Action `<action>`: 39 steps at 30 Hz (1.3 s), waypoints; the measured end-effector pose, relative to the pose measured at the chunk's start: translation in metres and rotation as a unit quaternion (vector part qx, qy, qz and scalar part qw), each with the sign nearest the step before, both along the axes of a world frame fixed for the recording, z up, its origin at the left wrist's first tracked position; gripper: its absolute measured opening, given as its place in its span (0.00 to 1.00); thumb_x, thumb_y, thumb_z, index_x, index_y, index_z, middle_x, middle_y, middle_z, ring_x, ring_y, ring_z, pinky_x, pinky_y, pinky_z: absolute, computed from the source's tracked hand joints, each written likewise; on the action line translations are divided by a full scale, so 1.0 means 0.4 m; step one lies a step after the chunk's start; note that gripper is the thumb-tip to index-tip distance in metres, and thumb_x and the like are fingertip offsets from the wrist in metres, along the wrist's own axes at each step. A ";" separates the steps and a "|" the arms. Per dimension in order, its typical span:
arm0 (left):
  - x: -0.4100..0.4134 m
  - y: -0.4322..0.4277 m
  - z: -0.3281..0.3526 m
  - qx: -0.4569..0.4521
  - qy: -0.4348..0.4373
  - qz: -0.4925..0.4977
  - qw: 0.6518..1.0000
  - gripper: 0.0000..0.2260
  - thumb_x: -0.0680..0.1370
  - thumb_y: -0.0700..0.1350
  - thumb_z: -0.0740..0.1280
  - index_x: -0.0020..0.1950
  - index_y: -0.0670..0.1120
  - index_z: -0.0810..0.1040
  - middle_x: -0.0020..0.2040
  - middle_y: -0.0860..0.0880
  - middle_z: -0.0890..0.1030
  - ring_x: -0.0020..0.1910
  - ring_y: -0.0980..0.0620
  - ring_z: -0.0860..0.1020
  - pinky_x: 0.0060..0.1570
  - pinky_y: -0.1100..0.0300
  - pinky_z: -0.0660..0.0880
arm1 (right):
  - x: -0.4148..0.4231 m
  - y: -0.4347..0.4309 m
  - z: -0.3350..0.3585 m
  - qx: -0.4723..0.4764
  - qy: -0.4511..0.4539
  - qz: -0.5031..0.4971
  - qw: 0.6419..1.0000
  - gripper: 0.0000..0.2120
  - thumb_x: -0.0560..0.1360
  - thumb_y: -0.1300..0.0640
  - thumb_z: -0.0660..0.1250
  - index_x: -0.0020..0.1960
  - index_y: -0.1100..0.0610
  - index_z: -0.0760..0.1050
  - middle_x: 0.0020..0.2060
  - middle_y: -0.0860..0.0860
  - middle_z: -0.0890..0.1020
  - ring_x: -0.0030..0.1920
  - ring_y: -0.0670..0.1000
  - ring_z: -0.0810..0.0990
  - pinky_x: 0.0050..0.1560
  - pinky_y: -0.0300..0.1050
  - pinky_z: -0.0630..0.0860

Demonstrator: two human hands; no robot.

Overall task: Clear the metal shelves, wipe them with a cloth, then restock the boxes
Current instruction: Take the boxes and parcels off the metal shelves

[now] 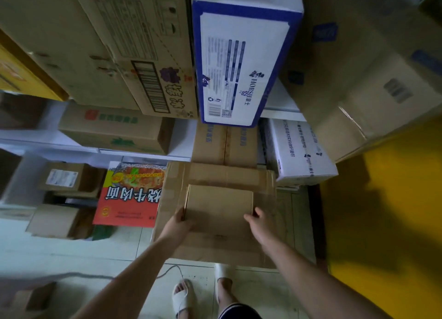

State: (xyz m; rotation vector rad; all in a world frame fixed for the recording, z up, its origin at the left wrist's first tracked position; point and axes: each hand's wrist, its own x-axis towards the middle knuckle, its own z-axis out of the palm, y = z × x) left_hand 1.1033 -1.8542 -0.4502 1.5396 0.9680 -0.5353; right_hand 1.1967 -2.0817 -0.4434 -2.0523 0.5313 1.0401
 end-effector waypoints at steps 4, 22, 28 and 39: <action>0.009 0.031 0.060 0.037 -0.043 0.126 0.990 0.27 0.79 0.39 0.69 0.77 0.44 0.66 0.70 0.47 0.74 0.70 0.45 0.72 0.70 0.51 0.68 | -0.009 -0.004 0.042 -0.024 -0.078 0.035 0.996 0.28 0.84 0.54 0.62 0.81 0.52 0.57 0.64 0.52 0.78 0.58 0.56 0.82 0.55 0.52 0.80; -0.396 0.337 0.536 0.176 -0.321 0.395 0.843 0.07 0.77 0.39 0.68 0.54 0.43 0.82 0.49 0.49 0.85 0.45 0.56 0.83 0.46 0.61 0.79 | -0.195 0.607 0.445 0.245 -0.273 0.410 0.836 0.05 0.80 0.53 0.66 0.54 0.47 0.79 0.47 0.43 0.83 0.50 0.43 0.82 0.56 0.48 0.80; -0.773 0.482 0.581 0.249 -0.312 0.445 0.802 0.11 0.80 0.33 0.64 0.51 0.46 0.83 0.49 0.49 0.86 0.51 0.46 0.83 0.50 0.52 0.77 | -0.493 0.851 0.533 0.313 -0.217 0.493 0.782 0.07 0.82 0.59 0.64 0.55 0.52 0.79 0.44 0.49 0.86 0.49 0.47 0.84 0.52 0.43 0.79; -1.385 0.516 0.554 0.274 -0.250 0.647 0.666 0.08 0.80 0.35 0.66 0.53 0.44 0.83 0.48 0.48 0.86 0.49 0.48 0.84 0.48 0.58 0.79 | -1.078 1.146 0.530 0.339 -0.113 0.699 0.620 0.06 0.81 0.55 0.66 0.54 0.46 0.80 0.44 0.47 0.86 0.45 0.45 0.85 0.54 0.47 0.82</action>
